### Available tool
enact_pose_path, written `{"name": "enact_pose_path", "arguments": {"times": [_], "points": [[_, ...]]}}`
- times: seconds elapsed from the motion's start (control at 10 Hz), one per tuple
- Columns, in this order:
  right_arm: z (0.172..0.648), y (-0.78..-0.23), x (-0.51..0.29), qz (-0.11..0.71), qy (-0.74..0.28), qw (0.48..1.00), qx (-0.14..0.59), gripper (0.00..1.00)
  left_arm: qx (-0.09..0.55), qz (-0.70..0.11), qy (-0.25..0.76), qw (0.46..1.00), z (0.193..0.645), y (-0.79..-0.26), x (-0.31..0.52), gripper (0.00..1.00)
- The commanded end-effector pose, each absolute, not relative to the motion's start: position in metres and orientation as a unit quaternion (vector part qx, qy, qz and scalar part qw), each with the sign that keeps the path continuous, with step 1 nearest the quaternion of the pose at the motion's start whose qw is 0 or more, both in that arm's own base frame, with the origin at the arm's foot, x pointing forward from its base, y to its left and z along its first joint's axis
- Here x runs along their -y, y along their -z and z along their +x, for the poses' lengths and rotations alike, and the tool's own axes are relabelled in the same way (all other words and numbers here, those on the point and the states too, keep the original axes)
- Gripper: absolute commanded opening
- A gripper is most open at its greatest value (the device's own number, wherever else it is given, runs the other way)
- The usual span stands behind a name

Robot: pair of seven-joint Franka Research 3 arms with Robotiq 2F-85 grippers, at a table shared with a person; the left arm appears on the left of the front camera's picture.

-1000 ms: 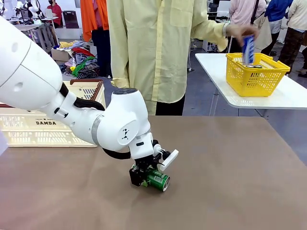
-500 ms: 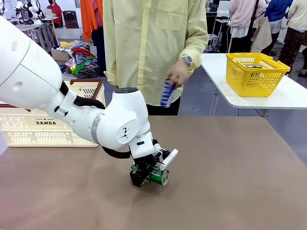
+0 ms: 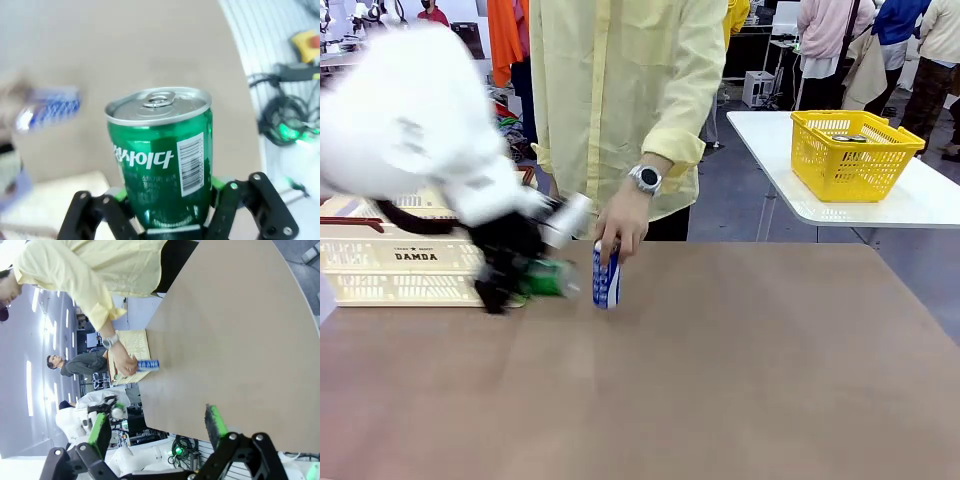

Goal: Place the drinks into the Shopping basket.
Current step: Pick up one drink and place it into the Shopping basket.

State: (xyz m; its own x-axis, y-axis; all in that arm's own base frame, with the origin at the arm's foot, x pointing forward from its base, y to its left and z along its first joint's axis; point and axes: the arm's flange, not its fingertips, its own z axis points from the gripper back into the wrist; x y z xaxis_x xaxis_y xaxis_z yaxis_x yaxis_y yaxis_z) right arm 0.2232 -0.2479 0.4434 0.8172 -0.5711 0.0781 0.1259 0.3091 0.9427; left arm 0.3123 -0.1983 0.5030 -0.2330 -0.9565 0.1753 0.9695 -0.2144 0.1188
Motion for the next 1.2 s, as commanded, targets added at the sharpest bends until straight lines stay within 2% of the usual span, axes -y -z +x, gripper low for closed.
{"name": "enact_pose_path", "arguments": {"times": [0.0, 0.2, 0.3, 0.6, 0.7, 1.0, 1.1], "points": [[0.221, -0.444, 0.249, 0.546, 0.214, 0.782, 0.211, 1.0, 0.108, 0.017, 0.681, 0.724, 0.239, -0.619, 0.041, 0.0], [0.221, -0.444, 0.249, 0.546, 0.214, 0.782, 0.211, 1.0, 0.186, 0.042, 0.531, 0.826, 0.196, -0.66, -0.073, 0.0], [0.221, -0.444, 0.249, 0.546, 0.214, 0.782, 0.211, 1.0, 0.228, 0.03, 0.493, 0.839, 0.182, -0.66, -0.108, 0.0], [0.221, -0.444, 0.249, 0.546, 0.214, 0.782, 0.211, 1.0, 0.285, 0.021, 0.419, 0.862, 0.169, -0.632, -0.146, 0.0], [0.221, -0.444, 0.249, 0.546, 0.214, 0.782, 0.211, 1.0, 0.251, 0.015, 0.455, 0.854, 0.146, -0.648, -0.158, 0.0], [0.221, -0.444, 0.249, 0.546, 0.214, 0.782, 0.211, 1.0, 0.264, 0.009, 0.444, 0.856, 0.15, -0.639, -0.168, 0.0], [0.221, -0.444, 0.249, 0.546, 0.214, 0.782, 0.211, 1.0, 0.252, 0.048, 0.49, 0.833, 0.164, -0.62, -0.123, 0.0]]}}
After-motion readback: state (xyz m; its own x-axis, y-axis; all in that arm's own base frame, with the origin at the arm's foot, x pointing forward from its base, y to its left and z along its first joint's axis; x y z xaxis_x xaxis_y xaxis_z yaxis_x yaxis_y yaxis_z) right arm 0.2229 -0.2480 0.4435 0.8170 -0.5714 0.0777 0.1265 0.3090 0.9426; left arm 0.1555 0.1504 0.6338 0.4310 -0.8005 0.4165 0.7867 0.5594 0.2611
